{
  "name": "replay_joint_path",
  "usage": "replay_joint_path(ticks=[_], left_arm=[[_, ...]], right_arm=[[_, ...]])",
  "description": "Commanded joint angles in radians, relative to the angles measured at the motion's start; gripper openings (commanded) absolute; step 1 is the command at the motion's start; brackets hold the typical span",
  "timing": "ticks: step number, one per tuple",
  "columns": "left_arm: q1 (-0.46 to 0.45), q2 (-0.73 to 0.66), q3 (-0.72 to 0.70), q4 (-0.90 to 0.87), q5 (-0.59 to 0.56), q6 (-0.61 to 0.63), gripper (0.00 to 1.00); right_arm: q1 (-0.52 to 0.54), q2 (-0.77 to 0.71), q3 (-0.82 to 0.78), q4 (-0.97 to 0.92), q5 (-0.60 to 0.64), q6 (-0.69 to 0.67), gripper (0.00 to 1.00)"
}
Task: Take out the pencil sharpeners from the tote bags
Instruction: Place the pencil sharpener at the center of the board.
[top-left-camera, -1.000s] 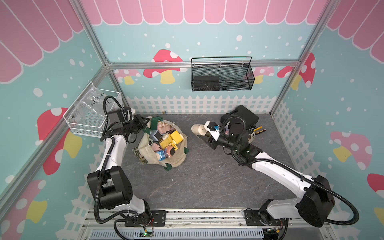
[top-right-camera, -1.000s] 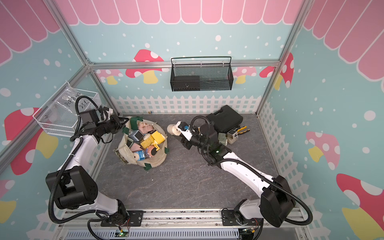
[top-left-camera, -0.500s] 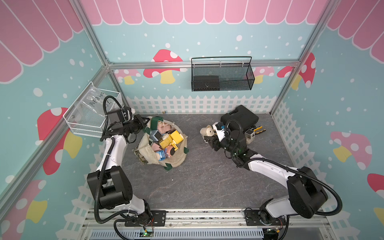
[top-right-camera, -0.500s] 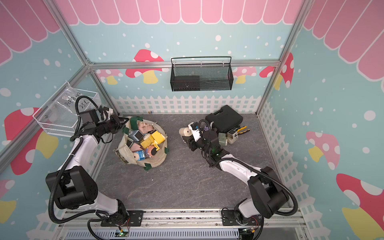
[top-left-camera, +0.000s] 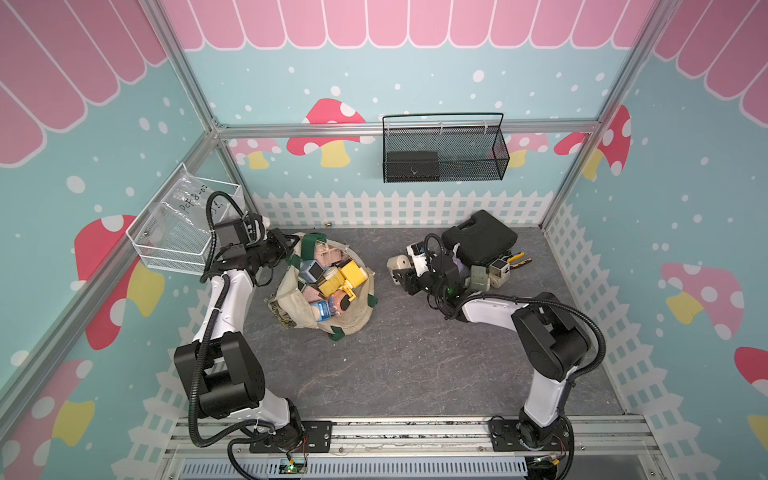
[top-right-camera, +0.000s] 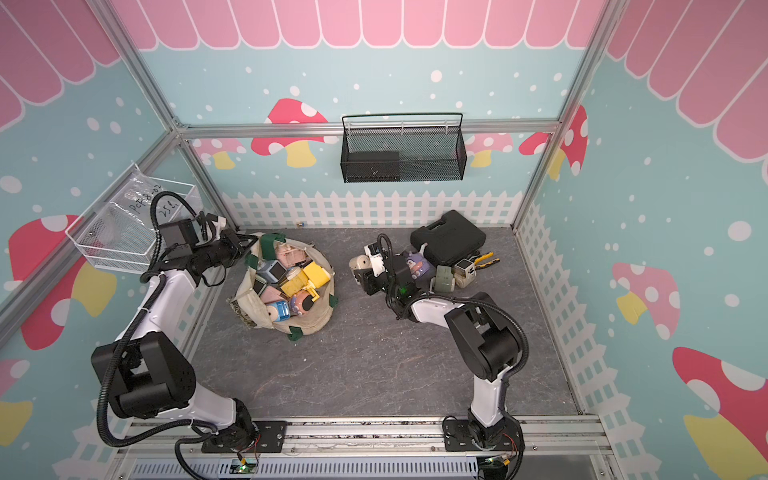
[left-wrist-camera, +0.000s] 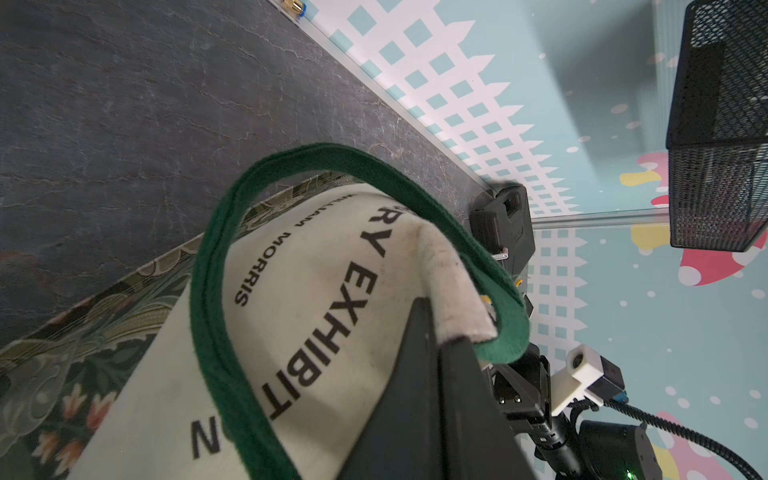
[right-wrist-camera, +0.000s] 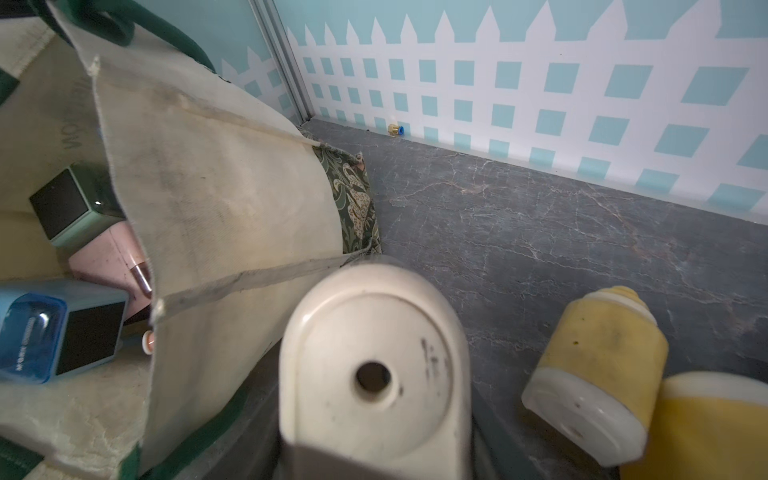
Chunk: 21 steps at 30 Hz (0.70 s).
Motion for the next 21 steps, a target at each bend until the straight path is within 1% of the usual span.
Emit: replay_joint_path(ticks=[1,8,16,21], left_arm=[[0.016,-0.014,-0.004,0.027,0.01,-0.014,0.0],[0.015,-0.011,-0.003,0.026,0.013,-0.016,0.0],[0.016,-0.013,-0.003,0.025,0.01,-0.014,0.0],[0.015,-0.011,-0.004,0.025,0.009,-0.014,0.0]], right_arm=[[0.016,0.068,0.074,0.014,0.084,-0.011,0.26],[0.024,0.175,0.162,-0.022,0.1,-0.008,0.26],[0.028,0.222,0.177,-0.02,0.131,-0.017,0.27],[0.027,0.252,0.187,-0.022,0.167,-0.04,0.3]])
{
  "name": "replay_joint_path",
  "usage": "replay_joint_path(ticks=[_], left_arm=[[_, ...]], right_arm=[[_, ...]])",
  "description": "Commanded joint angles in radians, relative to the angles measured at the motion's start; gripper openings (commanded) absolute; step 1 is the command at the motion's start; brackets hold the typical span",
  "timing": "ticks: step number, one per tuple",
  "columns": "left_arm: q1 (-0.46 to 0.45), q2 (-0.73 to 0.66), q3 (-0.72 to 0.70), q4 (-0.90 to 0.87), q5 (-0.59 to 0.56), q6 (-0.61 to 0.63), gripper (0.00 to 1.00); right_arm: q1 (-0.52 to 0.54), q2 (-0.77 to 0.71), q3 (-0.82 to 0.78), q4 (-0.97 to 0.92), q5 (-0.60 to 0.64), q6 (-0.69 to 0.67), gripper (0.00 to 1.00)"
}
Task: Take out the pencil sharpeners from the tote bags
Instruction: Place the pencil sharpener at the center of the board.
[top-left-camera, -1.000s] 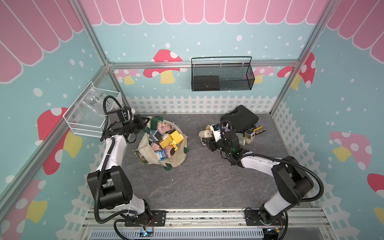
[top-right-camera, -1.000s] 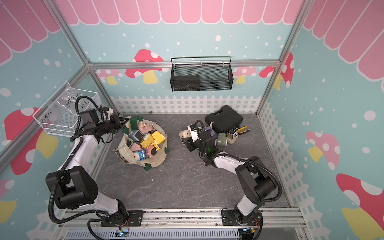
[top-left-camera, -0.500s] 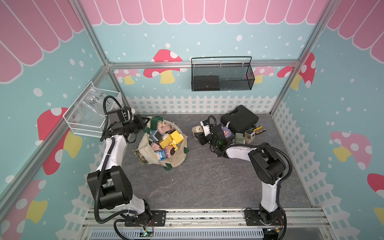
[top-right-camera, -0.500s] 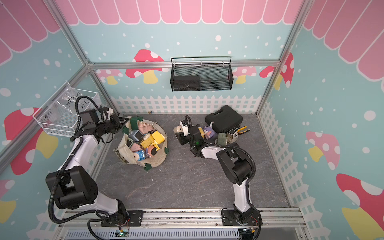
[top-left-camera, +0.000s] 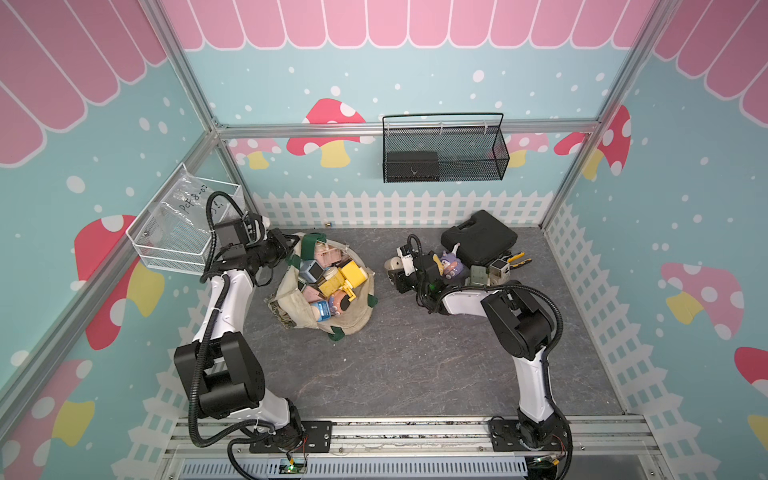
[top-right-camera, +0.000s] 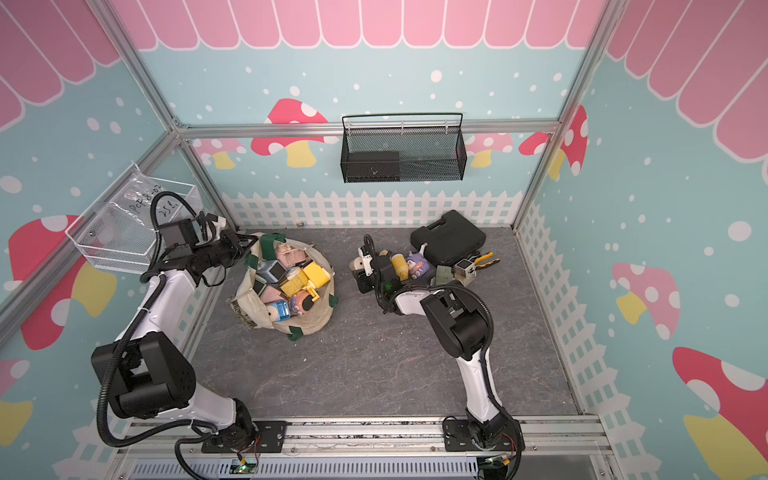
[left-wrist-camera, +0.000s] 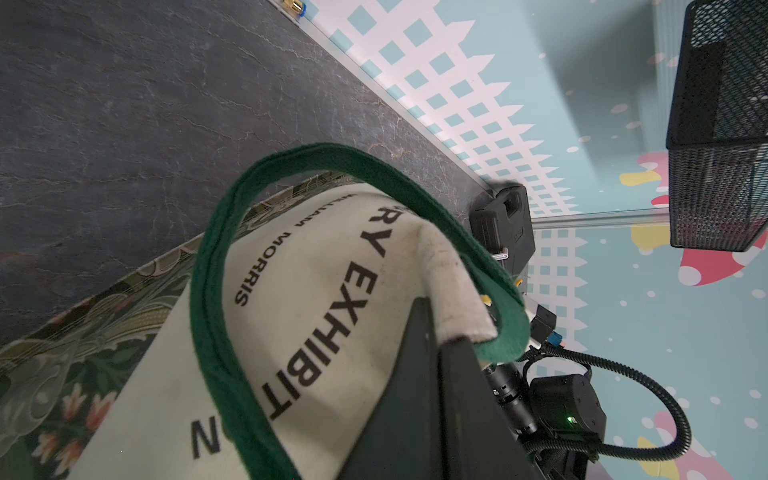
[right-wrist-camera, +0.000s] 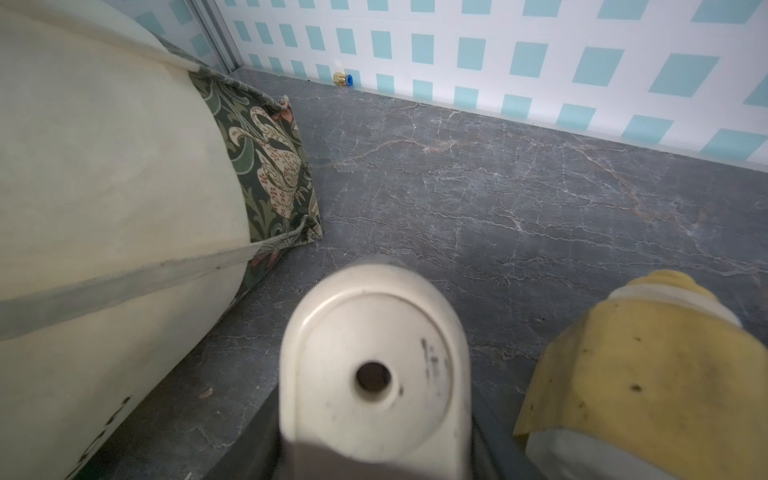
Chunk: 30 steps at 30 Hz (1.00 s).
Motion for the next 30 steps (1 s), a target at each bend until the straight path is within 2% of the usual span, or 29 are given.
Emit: replay_joint_path(ticks=[1,9,21,30], left_arm=[[0.016,-0.011,-0.004,0.026,0.008,-0.014,0.0],[0.016,-0.01,-0.003,0.025,0.01,-0.014,0.0],[0.016,-0.011,-0.003,0.025,0.011,-0.014,0.0],[0.014,-0.01,-0.003,0.026,0.011,-0.014,0.0]], right_arm=[[0.008,0.029,0.029,0.03,0.036,-0.023,0.3],[0.008,0.042,0.029,0.03,0.061,-0.032,0.34],[0.006,0.04,0.02,0.012,0.094,-0.059,0.67],[0.005,-0.013,0.027,-0.023,0.095,-0.083,0.73]])
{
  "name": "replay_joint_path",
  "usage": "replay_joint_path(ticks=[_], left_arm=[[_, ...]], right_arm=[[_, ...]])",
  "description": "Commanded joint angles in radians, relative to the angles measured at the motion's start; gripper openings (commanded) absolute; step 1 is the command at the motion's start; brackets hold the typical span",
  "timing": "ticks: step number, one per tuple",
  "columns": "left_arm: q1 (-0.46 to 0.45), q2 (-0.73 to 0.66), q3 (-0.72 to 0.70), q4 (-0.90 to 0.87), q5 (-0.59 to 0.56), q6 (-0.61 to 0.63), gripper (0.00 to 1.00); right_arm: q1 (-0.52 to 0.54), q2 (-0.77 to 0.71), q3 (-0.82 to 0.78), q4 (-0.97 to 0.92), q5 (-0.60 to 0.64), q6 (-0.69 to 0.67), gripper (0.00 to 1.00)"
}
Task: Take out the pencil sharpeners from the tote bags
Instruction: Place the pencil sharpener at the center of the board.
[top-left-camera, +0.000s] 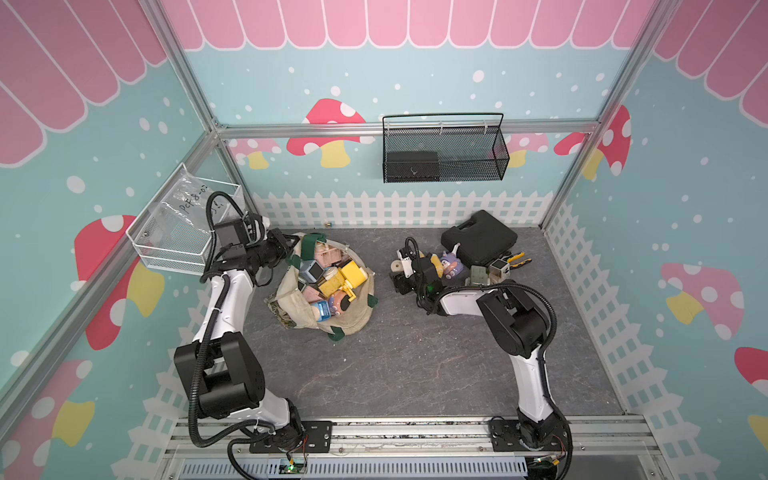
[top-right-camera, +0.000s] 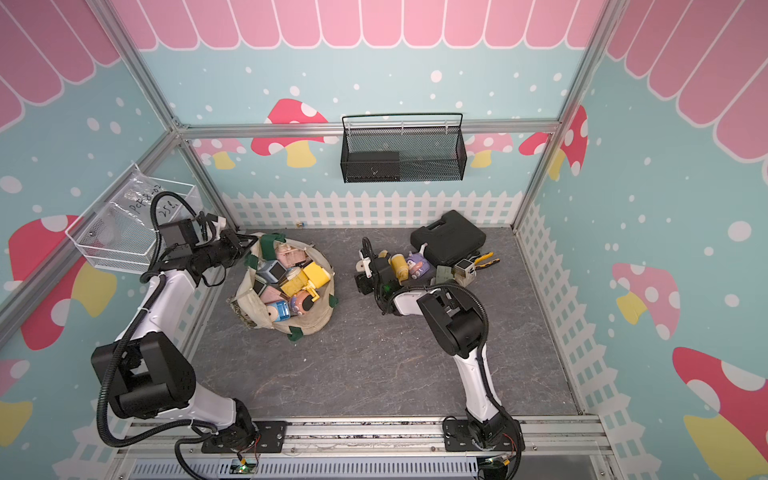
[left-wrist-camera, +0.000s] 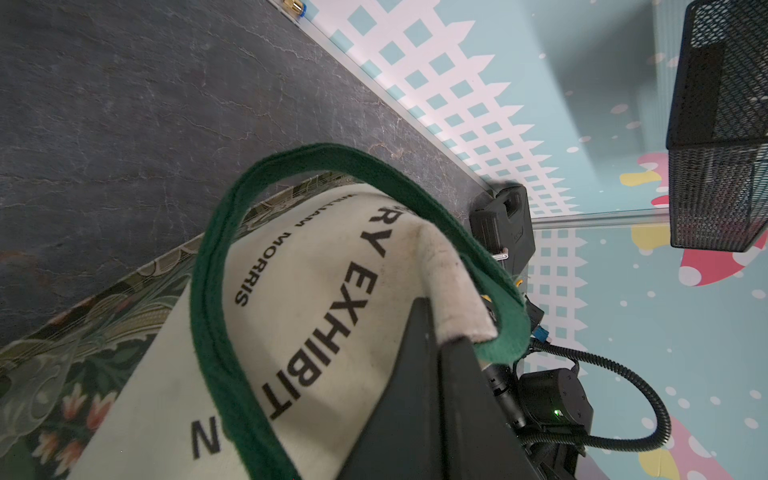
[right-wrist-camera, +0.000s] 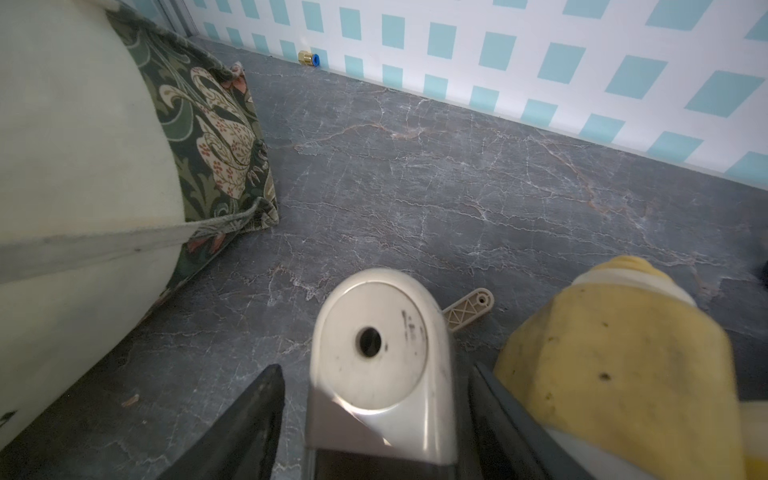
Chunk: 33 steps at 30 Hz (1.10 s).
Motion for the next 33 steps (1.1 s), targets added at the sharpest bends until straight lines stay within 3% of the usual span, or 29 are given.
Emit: replay_joint_path(ticks=[1,11,27,33], left_arm=[[0.015,-0.01,-0.003,0.027,0.011,-0.014,0.0],[0.015,-0.01,-0.004,0.026,0.01,-0.014,0.0],[0.014,-0.019,-0.007,0.026,-0.001,-0.02,0.0],[0.011,-0.009,-0.009,0.025,-0.006,-0.017,0.0]], right_arm=[[0.006,-0.052,0.021,-0.022,-0.002,-0.016,0.74],[0.005,-0.289,-0.01,-0.078,-0.118,-0.067,0.77],[0.006,-0.714,-0.264,-0.113,-0.287,-0.108,0.68],[0.074,-0.736,-0.291,-0.117,-0.399,-0.118,0.63]])
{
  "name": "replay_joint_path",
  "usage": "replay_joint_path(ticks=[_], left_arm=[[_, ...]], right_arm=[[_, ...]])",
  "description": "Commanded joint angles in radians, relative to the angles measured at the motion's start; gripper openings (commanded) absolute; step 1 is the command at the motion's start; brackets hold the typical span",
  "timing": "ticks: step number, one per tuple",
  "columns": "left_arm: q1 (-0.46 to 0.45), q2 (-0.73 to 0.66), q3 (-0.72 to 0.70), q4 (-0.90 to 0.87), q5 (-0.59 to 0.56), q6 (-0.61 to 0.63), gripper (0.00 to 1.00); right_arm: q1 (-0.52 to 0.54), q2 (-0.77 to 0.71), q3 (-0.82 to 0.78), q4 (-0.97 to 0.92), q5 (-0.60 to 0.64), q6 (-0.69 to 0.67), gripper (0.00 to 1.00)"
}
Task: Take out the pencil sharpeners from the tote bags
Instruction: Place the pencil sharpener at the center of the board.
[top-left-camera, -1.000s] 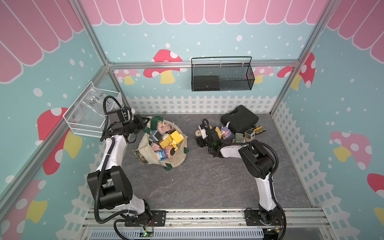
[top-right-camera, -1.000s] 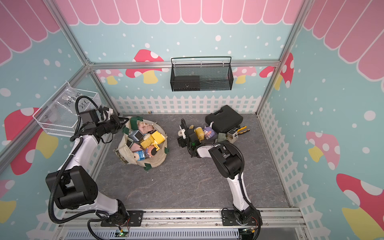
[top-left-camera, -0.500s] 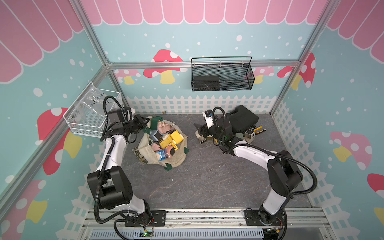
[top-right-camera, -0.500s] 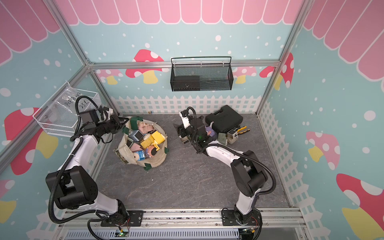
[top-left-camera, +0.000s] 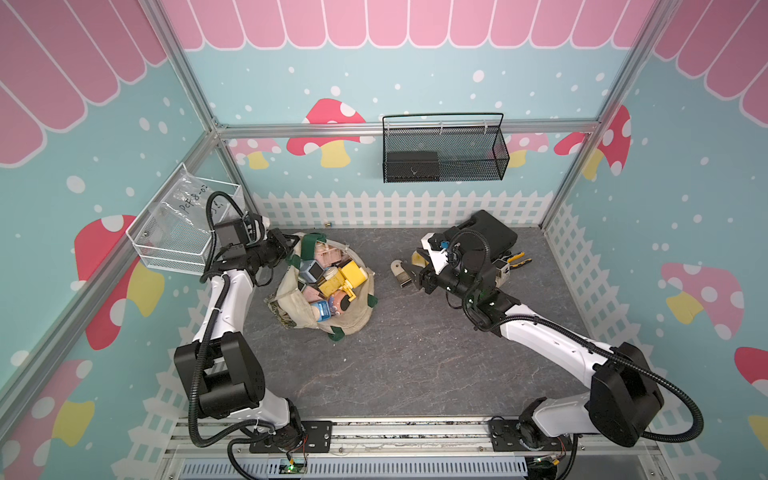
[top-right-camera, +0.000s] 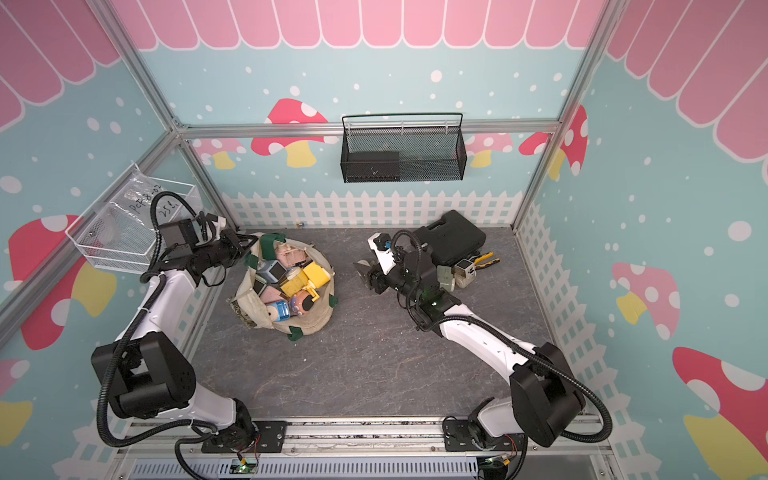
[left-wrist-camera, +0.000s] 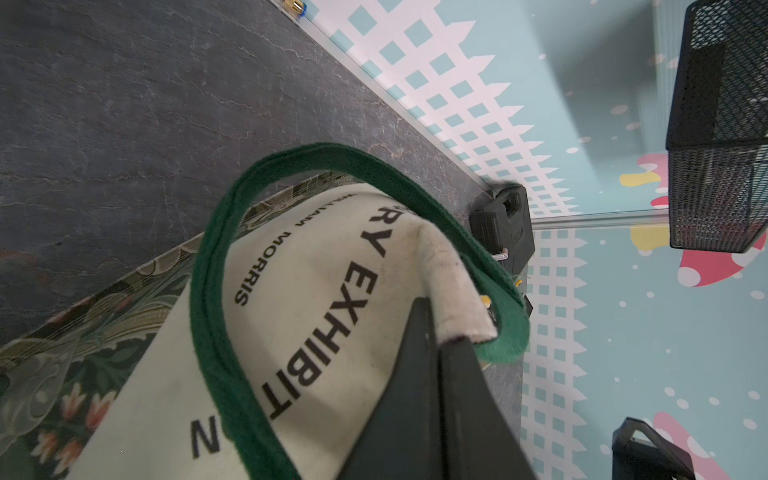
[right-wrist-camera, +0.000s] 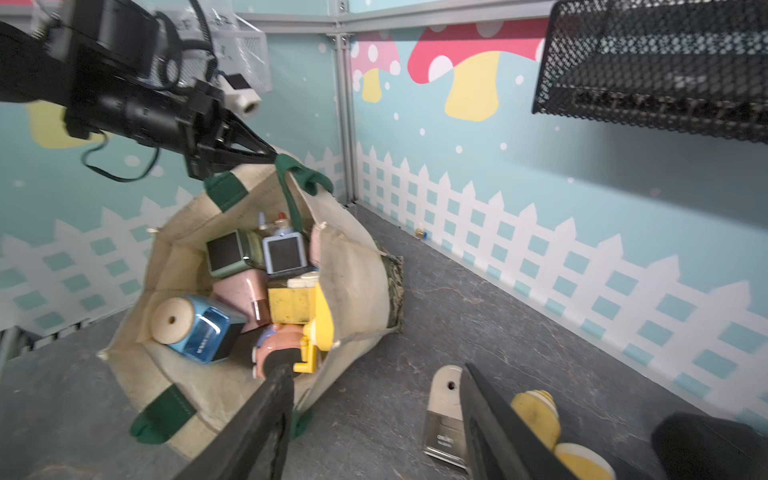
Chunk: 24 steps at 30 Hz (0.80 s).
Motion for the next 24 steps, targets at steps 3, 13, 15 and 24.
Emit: replay_joint_path(ticks=[3,13,15,24], left_arm=[[0.001,-0.003,-0.007,0.023,-0.002,-0.012,0.0],[-0.046,0.015,0.025,-0.053,-0.042,0.026,0.0],[-0.046,0.01,0.033,-0.06,-0.049,0.029,0.0],[-0.046,0.01,0.031,-0.09,-0.077,0.069,0.0]], right_arm=[[0.131,0.051,0.031,-0.049,-0.094,-0.069,0.62],[0.242,0.293,0.208,-0.089,-0.132,0.105,0.59],[0.248,0.349,0.249,-0.094,-0.152,0.162,0.59],[0.29,0.533,0.414,-0.187,-0.188,-0.04,0.61]])
